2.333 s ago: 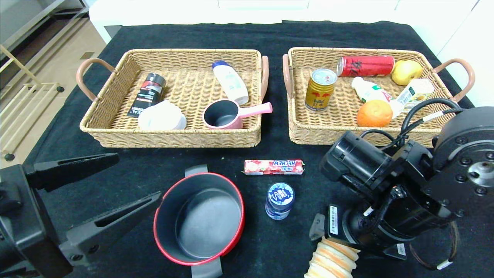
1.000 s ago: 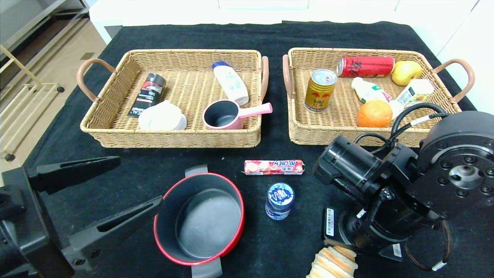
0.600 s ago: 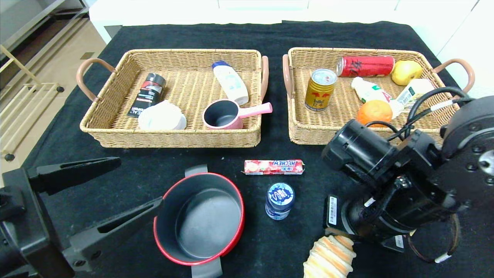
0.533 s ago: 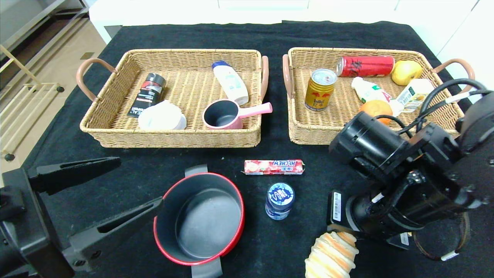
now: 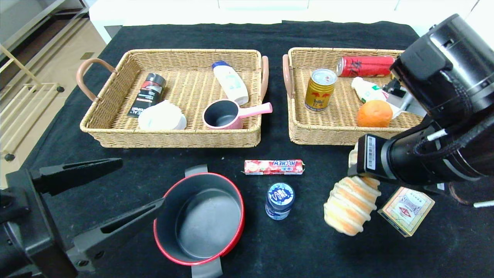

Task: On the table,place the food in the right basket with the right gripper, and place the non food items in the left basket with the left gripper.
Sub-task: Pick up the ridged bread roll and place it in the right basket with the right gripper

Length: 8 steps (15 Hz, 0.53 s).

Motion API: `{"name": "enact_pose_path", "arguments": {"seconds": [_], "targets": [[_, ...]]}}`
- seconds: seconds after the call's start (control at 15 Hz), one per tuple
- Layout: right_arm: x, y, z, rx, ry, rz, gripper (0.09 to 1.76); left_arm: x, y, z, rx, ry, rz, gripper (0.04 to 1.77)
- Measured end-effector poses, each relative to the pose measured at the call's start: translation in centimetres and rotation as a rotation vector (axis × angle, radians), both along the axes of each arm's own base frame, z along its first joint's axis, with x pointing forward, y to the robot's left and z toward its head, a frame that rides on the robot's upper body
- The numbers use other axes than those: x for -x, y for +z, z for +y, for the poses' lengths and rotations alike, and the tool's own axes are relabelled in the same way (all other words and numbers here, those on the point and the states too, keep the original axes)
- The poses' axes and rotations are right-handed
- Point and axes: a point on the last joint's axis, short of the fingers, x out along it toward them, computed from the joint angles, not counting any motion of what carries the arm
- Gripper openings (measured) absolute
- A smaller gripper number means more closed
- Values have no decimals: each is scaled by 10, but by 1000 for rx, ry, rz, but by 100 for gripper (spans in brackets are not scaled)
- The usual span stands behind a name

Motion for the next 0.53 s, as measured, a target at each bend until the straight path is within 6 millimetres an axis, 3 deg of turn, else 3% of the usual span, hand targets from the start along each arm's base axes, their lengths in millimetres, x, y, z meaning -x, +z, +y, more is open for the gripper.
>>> {"name": "enact_pose_path", "arguments": {"seconds": [0.27, 0.53], "targets": [[-21, 30, -3, 2, -51, -153, 41, 0, 1, 0, 3, 0, -6, 172], [-56, 55, -13, -17, -72, -365, 41, 1, 2, 0, 6, 0, -9, 172]]}}
